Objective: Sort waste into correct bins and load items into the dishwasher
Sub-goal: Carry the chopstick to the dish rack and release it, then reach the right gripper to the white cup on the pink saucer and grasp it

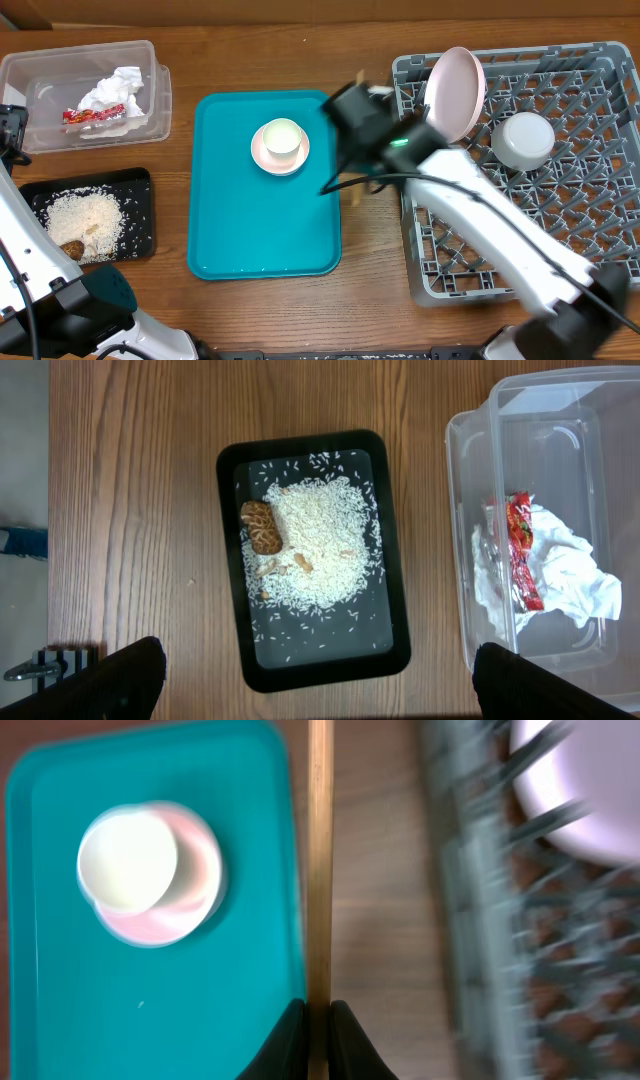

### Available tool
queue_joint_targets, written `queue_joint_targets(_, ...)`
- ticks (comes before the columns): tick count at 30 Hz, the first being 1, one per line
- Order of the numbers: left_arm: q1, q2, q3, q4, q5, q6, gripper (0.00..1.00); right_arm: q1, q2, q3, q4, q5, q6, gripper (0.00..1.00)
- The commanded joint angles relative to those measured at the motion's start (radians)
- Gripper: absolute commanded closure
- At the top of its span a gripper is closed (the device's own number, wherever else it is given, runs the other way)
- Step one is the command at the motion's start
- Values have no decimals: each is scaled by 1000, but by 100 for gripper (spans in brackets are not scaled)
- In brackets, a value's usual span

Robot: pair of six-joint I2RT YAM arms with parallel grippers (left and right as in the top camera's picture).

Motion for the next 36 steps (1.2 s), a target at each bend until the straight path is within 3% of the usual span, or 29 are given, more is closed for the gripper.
queue_joint_targets(1, -4, 10, 5, 1, -17, -16, 0, -113, -93, 28, -16, 36, -256, 92)
queue_joint_targets(8, -4, 10, 5, 1, -17, -16, 0, -325, -30, -32, 48, -52, -418, 93)
queue_joint_targets(12, -4, 10, 5, 1, -17, -16, 0, -380, 44, -60, 93, -82, -420, 93)
queue_joint_targets(15, -4, 10, 5, 1, -17, -16, 0, -397, 98, -60, 95, -89, -420, 91)
queue_joint_targets(17, -4, 10, 5, 1, -17, -16, 0, -400, 130, -60, 93, -111, -420, 77)
queue_joint_targets(21, -4, 10, 5, 1, -17, -16, 0, -399, 141, -60, 81, -154, -419, 71)
queue_joint_targets(36, -4, 10, 5, 1, -17, -16, 0, -348, 23, -15, 28, -254, -304, 67)
